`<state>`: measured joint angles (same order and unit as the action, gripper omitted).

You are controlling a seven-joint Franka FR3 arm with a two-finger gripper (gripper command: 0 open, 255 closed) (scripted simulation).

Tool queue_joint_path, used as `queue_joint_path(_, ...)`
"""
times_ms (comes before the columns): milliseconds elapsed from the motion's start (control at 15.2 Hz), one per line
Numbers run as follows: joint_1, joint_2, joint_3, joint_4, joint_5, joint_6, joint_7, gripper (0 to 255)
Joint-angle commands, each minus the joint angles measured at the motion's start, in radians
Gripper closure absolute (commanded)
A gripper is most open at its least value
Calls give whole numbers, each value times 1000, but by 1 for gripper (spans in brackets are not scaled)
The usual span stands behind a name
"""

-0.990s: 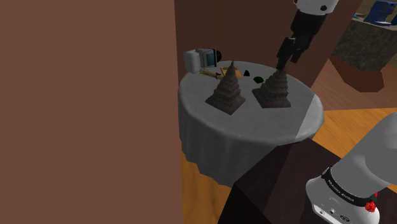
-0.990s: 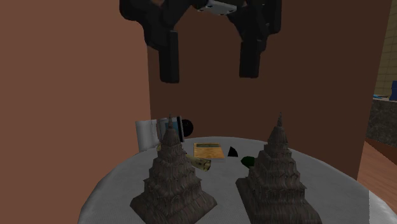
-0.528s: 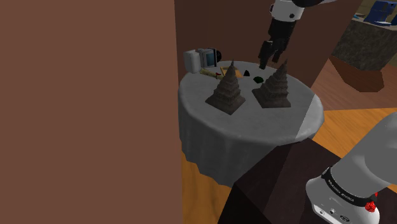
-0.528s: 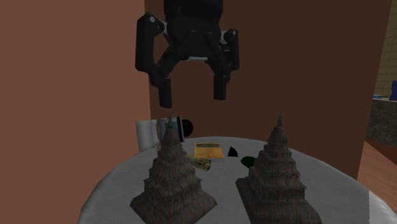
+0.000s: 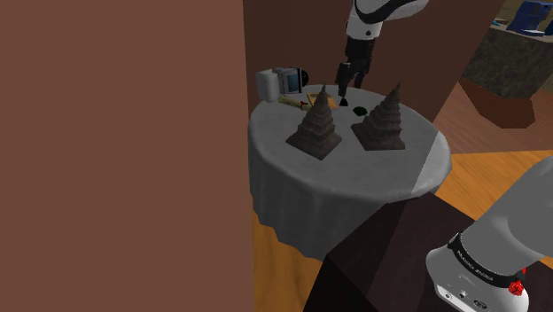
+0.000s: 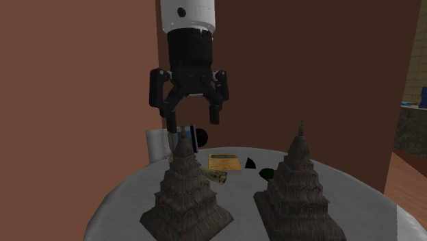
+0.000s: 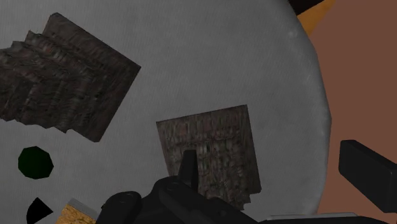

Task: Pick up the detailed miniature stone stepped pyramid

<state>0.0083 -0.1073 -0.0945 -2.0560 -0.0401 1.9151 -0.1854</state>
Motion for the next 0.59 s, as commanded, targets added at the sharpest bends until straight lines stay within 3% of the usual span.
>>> queue_joint_path(0,-3,92,-7,77,8,3,-27,0)
queue_joint_path(528,-26,450,-11,432,43,-46,-118,0)
